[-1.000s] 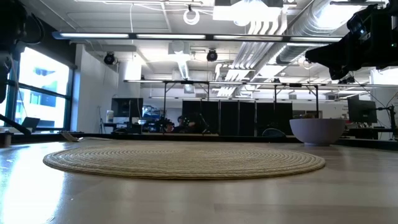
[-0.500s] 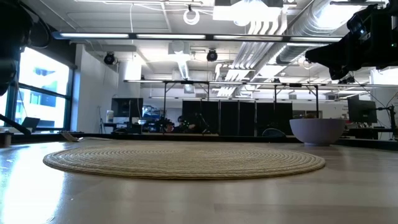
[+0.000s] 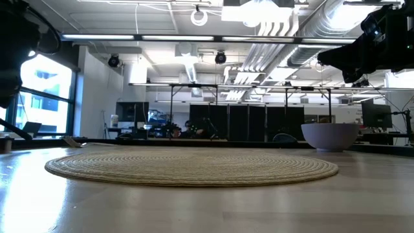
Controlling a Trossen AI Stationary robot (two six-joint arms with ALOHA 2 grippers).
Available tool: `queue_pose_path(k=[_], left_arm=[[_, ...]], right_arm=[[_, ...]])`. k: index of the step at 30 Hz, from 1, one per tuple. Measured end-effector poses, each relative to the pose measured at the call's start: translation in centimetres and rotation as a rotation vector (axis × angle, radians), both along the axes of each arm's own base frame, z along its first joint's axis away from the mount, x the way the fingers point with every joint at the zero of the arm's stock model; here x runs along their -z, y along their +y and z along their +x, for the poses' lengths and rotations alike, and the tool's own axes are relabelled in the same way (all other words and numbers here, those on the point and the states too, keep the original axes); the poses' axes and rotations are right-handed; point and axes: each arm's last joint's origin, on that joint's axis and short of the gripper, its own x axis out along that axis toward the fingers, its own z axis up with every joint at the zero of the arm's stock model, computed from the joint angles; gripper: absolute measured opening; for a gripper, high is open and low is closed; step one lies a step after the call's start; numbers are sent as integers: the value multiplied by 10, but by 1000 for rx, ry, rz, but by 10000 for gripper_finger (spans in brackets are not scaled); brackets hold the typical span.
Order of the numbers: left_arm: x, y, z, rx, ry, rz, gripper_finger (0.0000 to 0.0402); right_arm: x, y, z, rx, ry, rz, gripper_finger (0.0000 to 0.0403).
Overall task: Pick & Place Utensil
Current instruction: Put the orange cup on the upper right of the placemat
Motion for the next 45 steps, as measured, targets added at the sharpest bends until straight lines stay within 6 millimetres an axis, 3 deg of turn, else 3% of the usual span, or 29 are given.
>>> queue_pose_path(k=[20, 45], left_arm=[[-3, -5, 10, -38, 8, 18, 400], [-1, -31, -2, 11, -31, 111, 400]], right_arm=[[0, 0, 0, 0, 0, 0, 12], [0, 0, 0, 0, 0, 0, 12]])
